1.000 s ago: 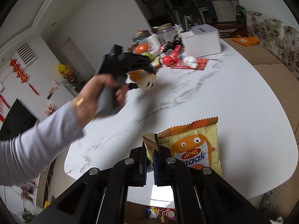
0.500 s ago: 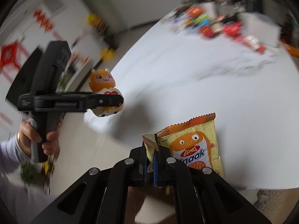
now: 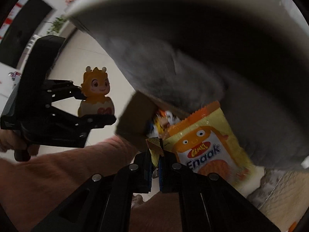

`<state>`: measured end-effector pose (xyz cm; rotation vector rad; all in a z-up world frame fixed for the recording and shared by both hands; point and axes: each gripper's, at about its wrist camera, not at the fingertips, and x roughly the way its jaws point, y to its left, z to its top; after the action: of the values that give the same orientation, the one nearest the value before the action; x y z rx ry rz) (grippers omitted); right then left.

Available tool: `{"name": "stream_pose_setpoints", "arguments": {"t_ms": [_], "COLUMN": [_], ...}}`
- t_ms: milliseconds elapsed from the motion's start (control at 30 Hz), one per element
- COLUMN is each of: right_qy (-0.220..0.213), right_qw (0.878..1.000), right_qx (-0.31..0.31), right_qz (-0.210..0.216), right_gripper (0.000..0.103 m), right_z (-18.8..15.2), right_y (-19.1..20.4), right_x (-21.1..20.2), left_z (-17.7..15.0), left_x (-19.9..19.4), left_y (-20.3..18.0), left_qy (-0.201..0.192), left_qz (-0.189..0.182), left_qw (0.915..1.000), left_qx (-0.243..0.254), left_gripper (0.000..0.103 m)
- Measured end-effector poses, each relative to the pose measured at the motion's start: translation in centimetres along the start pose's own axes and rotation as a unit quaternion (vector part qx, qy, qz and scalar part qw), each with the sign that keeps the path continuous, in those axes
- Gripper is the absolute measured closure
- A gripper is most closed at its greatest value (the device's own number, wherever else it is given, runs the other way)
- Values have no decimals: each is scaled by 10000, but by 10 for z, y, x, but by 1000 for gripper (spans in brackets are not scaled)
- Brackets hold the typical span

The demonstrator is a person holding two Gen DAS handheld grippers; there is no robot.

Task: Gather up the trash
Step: 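Lower bear and snack bag into the cardboard box and open both grippers, then grasp the red-blue rattle with the right gripper while the left gripper grasps the plastic cup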

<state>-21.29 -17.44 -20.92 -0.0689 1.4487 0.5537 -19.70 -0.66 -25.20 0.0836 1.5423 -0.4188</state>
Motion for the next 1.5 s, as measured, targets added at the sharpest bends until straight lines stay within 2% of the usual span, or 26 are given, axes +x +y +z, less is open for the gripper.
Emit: {"name": "stream_pose_setpoints", "arguments": {"t_ms": [100,133,167,200,267,333,433,600,767,867,933,1000,1033,1067,1100,1133,1200,1300,1367,1500], "right_qy": [204,285,384,501,575,593,486,344,189,23,-138,-455,-601,-853,-1046,-1356,-1836,-2443,-2811,-3021], "right_qw": [9997,9990,9980,9960,9944,9931,9928,9930,9933,9942,9950,9953,9951,9938,9922,9886,9806,9655,9531,9409], "right_qx": [36,21,15,54,172,291,350,474,605,520,485,445,425,383,341,269,138,82,195,758], "right_qz": [-155,-333,-501,-742,-872,-971,-1033,-1027,-967,-940,-866,-725,-662,-601,-588,-598,-673,-900,-1102,-1330], "right_gripper": [96,78,62,42,45,42,36,36,36,36,36,35,31,29,22,21,17,17,17,17], "right_z": [-3,-5,-9,-10,-9,-8,-20,-24,-25,-24,-20,-10,-5,5,15,30,61,126,185,298], "right_y": [-9,-12,-16,-21,-26,-31,-37,-43,-45,-39,-35,-29,-26,-22,-19,-17,-18,-32,-53,-108], "right_x": [43,59,73,87,98,98,84,65,30,-5,-34,-76,-93,-115,-129,-149,-175,-198,-209,-217], "left_z": [11,14,18,22,26,21,10,11,11,10,9,9,9,9,10,12,17,30,38,42], "left_x": [54,71,84,97,107,111,105,91,67,38,6,-32,-57,-73,-98,-117,-150,-179,-193,-202], "left_y": [5,6,7,9,8,6,9,20,21,21,19,16,14,12,10,10,11,15,19,30], "left_qy": [89,219,377,537,606,677,664,631,531,459,442,274,88,-63,-290,-493,-933,-1366,-1677,-1844], "left_qz": [390,492,528,505,611,788,815,836,957,944,926,877,838,835,841,863,893,943,1009,1054], "left_qw": [9992,9985,9979,9972,9962,9945,9944,9942,9939,9944,9947,9958,9964,9965,9960,9950,9916,9859,9801,9748], "left_qx": [24,56,31,-115,-157,-97,-137,-250,-162,-133,-99,-7,46,78,104,94,-2,-189,-339,-678], "left_gripper": [39,37,32,27,25,23,22,22,21,21,21,21,21,20,14,12,12,12,12,12]}}
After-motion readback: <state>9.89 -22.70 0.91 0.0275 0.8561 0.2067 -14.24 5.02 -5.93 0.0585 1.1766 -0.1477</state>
